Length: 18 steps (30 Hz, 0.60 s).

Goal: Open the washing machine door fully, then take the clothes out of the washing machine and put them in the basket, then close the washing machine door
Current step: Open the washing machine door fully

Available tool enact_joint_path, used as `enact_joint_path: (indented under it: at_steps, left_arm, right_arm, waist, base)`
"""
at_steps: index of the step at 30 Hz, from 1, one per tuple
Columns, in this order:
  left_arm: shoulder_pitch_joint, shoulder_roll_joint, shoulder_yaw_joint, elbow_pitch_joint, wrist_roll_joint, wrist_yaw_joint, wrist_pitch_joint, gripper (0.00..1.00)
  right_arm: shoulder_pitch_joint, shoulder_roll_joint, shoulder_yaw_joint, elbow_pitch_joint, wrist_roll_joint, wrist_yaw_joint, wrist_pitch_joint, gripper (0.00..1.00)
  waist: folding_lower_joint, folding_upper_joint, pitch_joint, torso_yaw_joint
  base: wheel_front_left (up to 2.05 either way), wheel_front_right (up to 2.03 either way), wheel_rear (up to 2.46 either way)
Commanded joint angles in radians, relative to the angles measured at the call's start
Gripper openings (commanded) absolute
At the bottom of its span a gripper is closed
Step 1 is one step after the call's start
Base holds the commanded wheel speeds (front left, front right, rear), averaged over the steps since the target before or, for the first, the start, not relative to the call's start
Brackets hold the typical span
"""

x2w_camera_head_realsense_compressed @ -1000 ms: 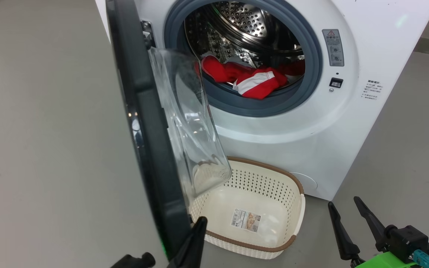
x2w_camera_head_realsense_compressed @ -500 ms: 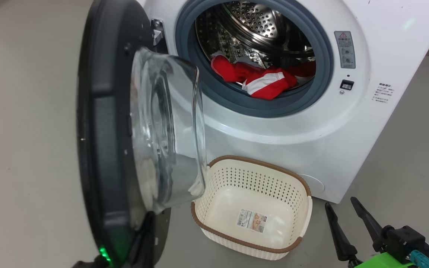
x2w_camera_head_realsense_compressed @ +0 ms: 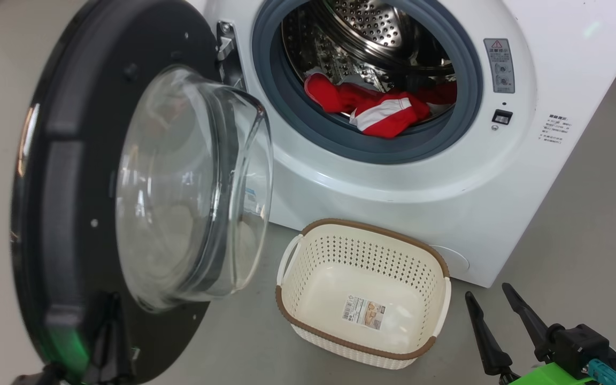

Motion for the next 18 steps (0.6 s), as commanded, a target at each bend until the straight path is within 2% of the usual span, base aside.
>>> enact_joint_path:
  at_steps: [1,18]
  left_arm:
    - [-0.042,0.011,0.06,-0.01,0.011,0.005,-0.008,0.0]
    - [-0.17,0.011,0.329,0.087,0.074,-0.049,-0.008,0.0]
  right_arm:
    - [-0.033,-0.015,0.023,-0.025,0.001,0.008,-0.009,1.0]
    - [-0.042,-0.028,0.012,-0.032,-0.004,0.008,-0.009,1.0]
  waist:
    - [-0.0001,0.0,0.002,-0.001]
    - [-0.0001,0.0,0.046,-0.013]
  base:
    - [0.0,0.0,0.0]
    - [0.0,0.0,0.0]
